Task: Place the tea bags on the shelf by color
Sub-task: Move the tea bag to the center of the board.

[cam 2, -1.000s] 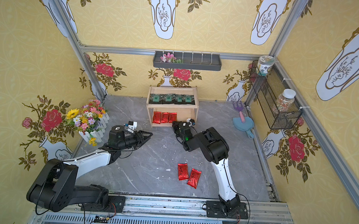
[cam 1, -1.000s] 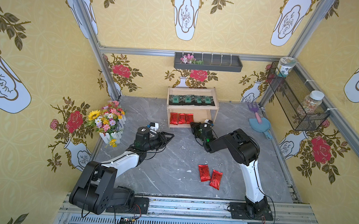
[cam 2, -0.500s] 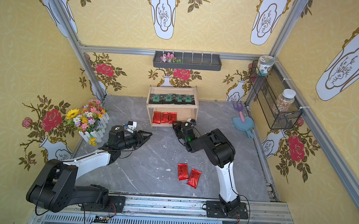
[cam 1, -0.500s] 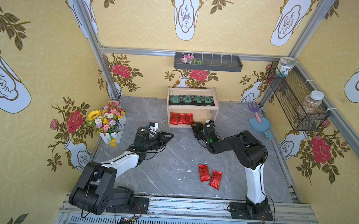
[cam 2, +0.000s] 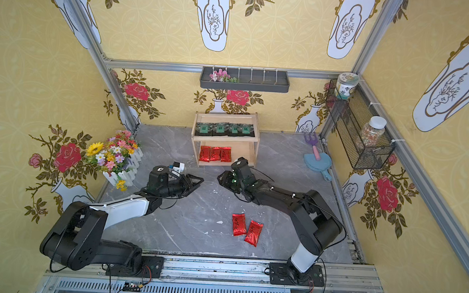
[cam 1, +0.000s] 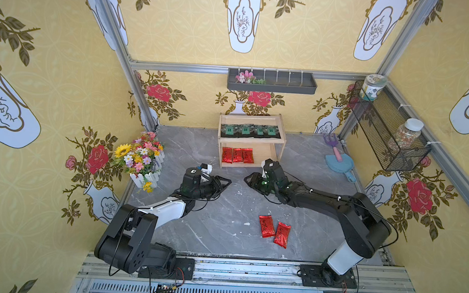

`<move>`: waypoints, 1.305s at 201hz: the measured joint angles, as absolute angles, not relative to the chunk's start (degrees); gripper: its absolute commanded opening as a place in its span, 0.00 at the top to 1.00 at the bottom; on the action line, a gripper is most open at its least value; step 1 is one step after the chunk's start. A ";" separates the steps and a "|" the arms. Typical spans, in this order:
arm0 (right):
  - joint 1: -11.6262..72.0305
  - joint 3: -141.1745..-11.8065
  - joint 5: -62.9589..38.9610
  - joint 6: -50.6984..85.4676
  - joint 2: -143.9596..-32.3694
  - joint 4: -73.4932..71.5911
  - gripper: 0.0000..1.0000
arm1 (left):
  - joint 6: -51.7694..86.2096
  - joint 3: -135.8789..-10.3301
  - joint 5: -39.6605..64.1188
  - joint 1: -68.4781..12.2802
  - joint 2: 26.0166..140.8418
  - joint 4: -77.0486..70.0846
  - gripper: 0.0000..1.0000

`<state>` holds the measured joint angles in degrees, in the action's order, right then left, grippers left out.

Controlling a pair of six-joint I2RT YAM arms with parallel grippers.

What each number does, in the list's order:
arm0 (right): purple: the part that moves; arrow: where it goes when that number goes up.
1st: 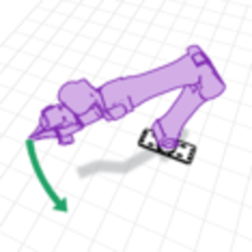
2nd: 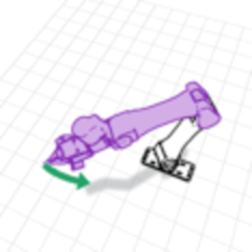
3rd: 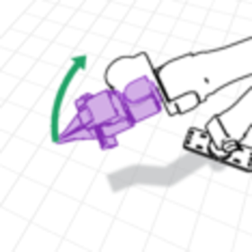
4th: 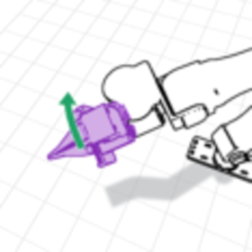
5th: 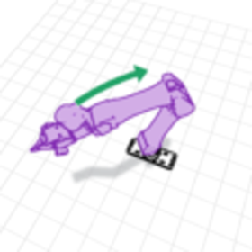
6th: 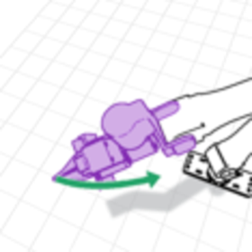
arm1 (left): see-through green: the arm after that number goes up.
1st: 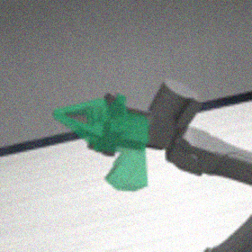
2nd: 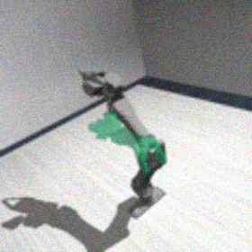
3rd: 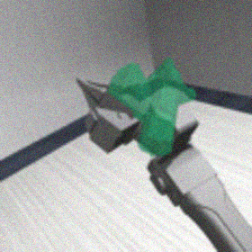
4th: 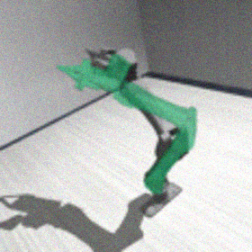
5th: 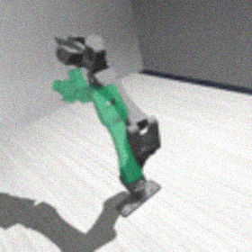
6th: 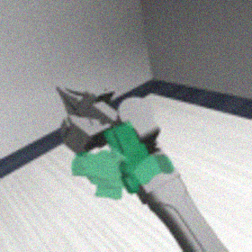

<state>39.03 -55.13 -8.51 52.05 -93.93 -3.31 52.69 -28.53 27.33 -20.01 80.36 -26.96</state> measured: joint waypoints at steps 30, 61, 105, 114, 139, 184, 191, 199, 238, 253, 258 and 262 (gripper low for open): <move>43.16 -58.78 -2.90 45.01 -89.34 14.87 0.42 | 52.51 -29.15 27.00 -21.32 81.54 -26.85 0.50; 46.65 -59.53 1.43 41.85 -86.83 27.66 0.30 | 51.64 -30.41 26.15 -22.35 81.78 -25.04 0.50; 50.61 -58.22 3.29 42.02 -85.19 36.38 0.12 | 49.50 -31.44 23.64 -24.62 82.28 -22.13 0.49; 51.42 -57.76 3.20 42.24 -84.86 37.30 0.10 | 49.34 -31.48 23.09 -24.80 82.48 -21.58 0.49; 52.31 -56.25 3.11 43.51 -84.60 37.98 0.08 | 49.08 -31.66 22.33 -25.04 82.87 -20.67 0.46; 52.40 -53.39 2.26 45.60 -85.97 37.15 0.09 | 48.47 -32.25 22.31 -25.15 83.66 -20.25 0.42; 52.42 -53.01 2.13 46.19 -86.11 36.93 0.09 | 48.42 -32.25 22.31 -25.15 83.72 -20.12 0.42; 52.47 -52.58 2.07 46.30 -86.37 36.58 0.09 | 48.36 -32.25 22.33 -25.15 83.77 -20.12 0.41; 52.51 -51.24 1.43 47.72 -88.44 35.20 0.10 | 48.21 -32.82 22.28 -25.15 84.53 -19.88 0.38; 52.51 -51.00 1.41 47.75 -89.23 34.48 0.12 | 48.21 -32.91 22.31 -25.15 84.90 -19.70 0.38; 52.51 -50.96 1.39 47.75 -89.56 34.22 0.12 | 48.21 -32.95 22.31 -25.15 85.03 -19.68 0.38; 52.51 -50.94 1.39 47.75 -89.82 34.06 0.13 | 48.21 -32.97 22.31 -25.15 85.10 -19.64 0.38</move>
<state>52.51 -50.94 1.39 47.75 -89.82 34.06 48.21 -32.97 22.31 -25.15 85.10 -19.64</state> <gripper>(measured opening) 0.893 0.616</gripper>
